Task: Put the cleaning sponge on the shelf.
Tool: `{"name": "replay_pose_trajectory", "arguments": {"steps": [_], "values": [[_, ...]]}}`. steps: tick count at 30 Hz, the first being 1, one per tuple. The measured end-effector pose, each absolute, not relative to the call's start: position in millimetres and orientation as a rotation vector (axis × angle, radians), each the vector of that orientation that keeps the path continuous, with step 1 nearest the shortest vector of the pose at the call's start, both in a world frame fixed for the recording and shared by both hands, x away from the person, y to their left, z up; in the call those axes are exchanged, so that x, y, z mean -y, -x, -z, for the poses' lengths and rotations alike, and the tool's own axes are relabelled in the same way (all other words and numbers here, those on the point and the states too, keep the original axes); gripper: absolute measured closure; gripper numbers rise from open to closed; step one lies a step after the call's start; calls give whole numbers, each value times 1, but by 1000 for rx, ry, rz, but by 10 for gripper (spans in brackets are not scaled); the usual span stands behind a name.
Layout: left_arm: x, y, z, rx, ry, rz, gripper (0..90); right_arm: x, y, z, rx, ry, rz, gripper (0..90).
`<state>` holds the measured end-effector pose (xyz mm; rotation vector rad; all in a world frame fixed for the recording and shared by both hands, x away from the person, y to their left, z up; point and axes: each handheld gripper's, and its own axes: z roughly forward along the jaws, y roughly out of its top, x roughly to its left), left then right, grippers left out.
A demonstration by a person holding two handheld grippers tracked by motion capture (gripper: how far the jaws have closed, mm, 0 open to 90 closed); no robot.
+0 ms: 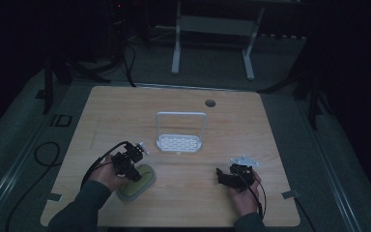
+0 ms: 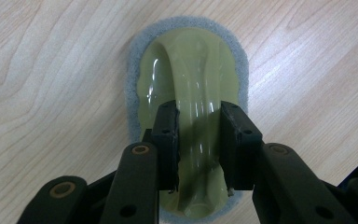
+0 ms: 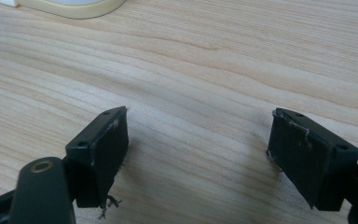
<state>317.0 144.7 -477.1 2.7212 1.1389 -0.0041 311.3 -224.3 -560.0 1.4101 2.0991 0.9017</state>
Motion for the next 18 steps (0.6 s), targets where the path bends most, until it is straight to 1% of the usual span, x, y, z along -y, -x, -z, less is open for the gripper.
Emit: {"name": "replay_pose_trajectory", "arguments": {"steps": [8,10,18], "values": [[-139,-318,477,-1093,-2776,9,704,224,-311,560,-2099,-1410,-902,197],[-137,-320,476,-1053,-2820,-4,712,224,-311,560,-2099,-1409,-902,197],[-133,-319,475,-1008,-2846,-51,716,224,-311,560,-2099,-1410,-902,197]]}}
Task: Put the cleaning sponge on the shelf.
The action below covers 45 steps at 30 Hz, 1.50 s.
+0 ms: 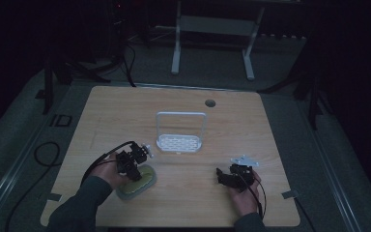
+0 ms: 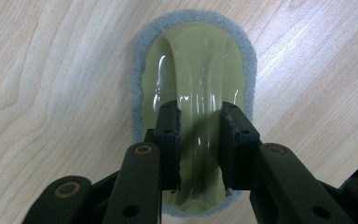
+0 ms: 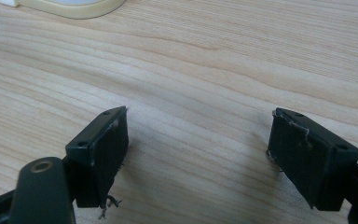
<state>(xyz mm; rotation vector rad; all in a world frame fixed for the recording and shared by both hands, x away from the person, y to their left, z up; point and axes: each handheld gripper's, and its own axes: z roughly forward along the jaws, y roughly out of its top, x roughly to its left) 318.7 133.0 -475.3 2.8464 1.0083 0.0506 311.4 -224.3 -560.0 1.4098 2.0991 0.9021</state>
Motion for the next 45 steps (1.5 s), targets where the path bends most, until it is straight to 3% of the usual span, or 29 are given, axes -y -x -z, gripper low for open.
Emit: {"name": "replay_pose_trajectory", "arguments": {"steps": [26,45], "values": [[-121,-324,463,-848,-2813,-133,717,224,-311,560,-2099,-1410,-902,197],[-109,-328,455,-721,-2770,-284,718,224,-311,560,-2098,-1413,-903,197]]}}
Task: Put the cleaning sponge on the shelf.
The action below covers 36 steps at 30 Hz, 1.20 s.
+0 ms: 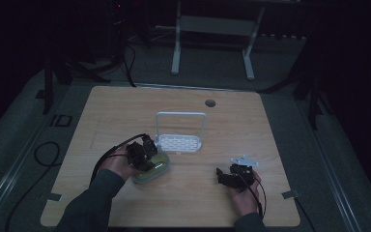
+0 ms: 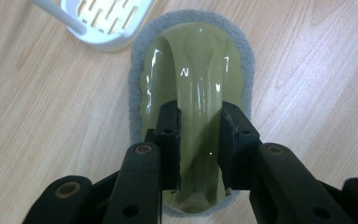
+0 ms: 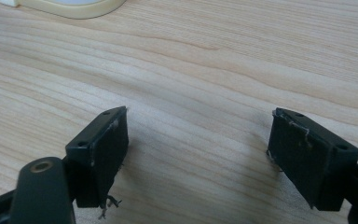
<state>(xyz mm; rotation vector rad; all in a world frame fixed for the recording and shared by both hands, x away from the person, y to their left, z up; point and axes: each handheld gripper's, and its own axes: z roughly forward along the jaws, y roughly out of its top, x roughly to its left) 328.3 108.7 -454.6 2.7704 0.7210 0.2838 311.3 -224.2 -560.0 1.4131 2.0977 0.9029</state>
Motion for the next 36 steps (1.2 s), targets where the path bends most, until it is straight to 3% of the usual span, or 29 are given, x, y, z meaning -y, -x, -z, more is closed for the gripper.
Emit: {"name": "replay_pose_trajectory", "arguments": {"steps": [13,36], "values": [[-100,-332,453,-610,-2769,-325,717,224,-311,560,-2098,-1412,-903,197],[-92,-344,448,-574,-2762,-340,716,224,-311,560,-2098,-1411,-903,197]]}}
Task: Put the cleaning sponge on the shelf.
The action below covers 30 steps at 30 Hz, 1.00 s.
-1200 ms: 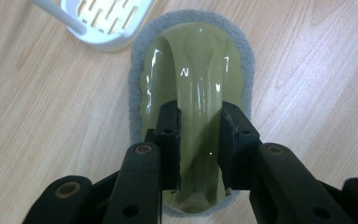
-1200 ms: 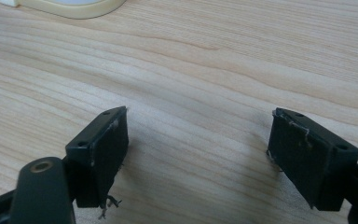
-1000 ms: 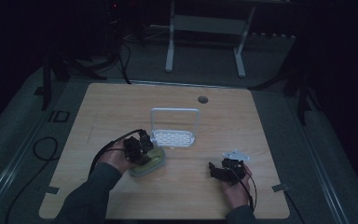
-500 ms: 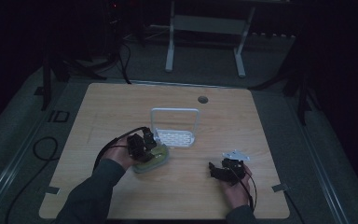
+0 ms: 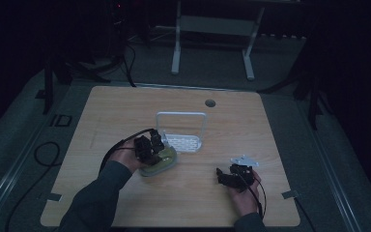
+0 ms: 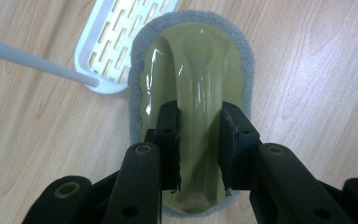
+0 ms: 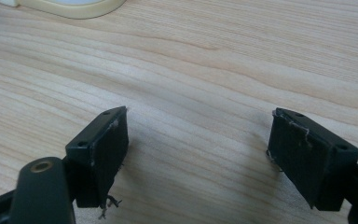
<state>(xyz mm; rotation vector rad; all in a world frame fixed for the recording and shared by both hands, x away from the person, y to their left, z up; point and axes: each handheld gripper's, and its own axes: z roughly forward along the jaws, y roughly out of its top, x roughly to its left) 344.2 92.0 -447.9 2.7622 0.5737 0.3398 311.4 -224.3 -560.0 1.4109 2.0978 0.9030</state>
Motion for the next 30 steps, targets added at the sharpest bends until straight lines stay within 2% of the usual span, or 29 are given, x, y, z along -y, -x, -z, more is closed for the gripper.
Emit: {"name": "replay_pose_trajectory", "arguments": {"steps": [30], "values": [[-76,-357,436,-487,-2750,-386,717,224,-311,560,-2097,-1410,-903,197]]}}
